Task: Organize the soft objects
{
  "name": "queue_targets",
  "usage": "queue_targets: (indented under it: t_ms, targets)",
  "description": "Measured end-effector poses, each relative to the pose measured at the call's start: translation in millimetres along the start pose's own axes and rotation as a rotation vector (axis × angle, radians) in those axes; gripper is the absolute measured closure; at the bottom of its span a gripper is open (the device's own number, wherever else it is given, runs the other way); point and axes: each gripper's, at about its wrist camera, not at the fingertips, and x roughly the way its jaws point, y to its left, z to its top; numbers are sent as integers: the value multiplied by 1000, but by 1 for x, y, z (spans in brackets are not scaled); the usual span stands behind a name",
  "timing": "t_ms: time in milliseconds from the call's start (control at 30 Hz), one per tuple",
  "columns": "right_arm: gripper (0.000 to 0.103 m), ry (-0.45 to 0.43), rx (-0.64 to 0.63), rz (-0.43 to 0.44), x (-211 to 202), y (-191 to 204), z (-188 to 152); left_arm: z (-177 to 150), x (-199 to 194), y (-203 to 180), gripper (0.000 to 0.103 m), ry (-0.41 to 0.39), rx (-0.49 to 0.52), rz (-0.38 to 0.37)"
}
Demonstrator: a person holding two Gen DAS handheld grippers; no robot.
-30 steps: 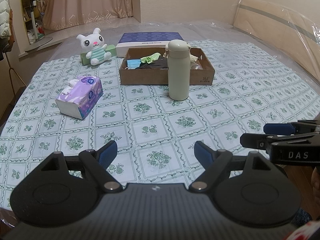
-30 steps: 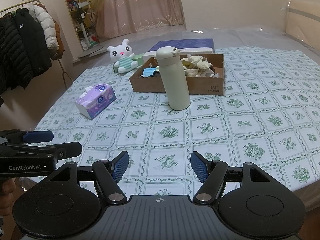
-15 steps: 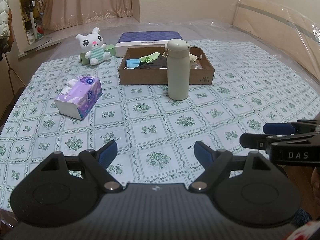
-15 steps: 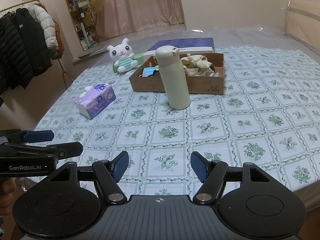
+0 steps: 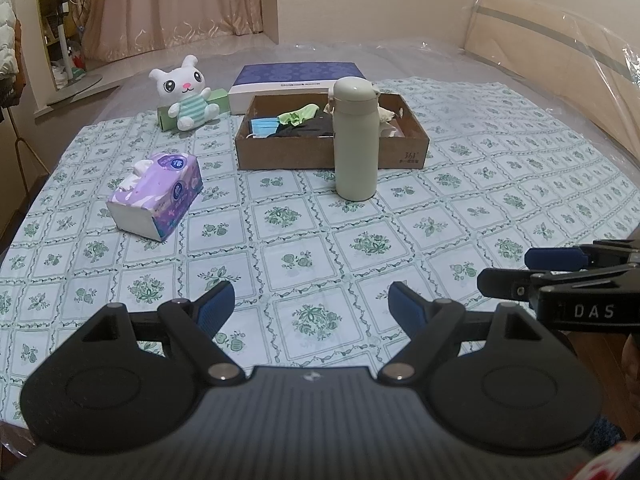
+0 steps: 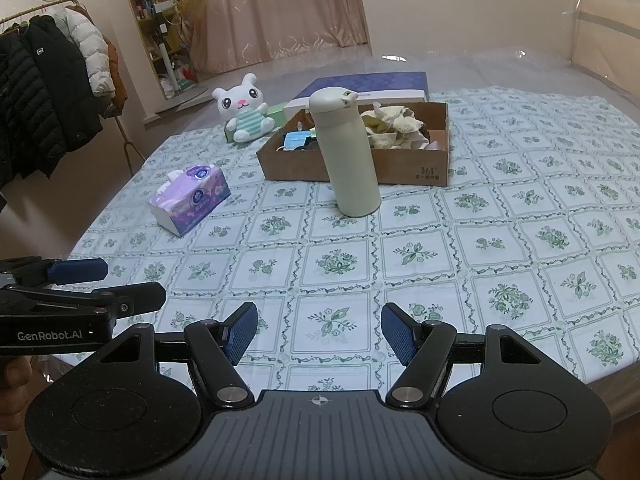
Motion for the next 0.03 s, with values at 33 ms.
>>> queue_targets:
  t_ms: [33]
  targets:
    - [35,2,1,0,1,-1,1,0,0,0,20,3,-1,-2]
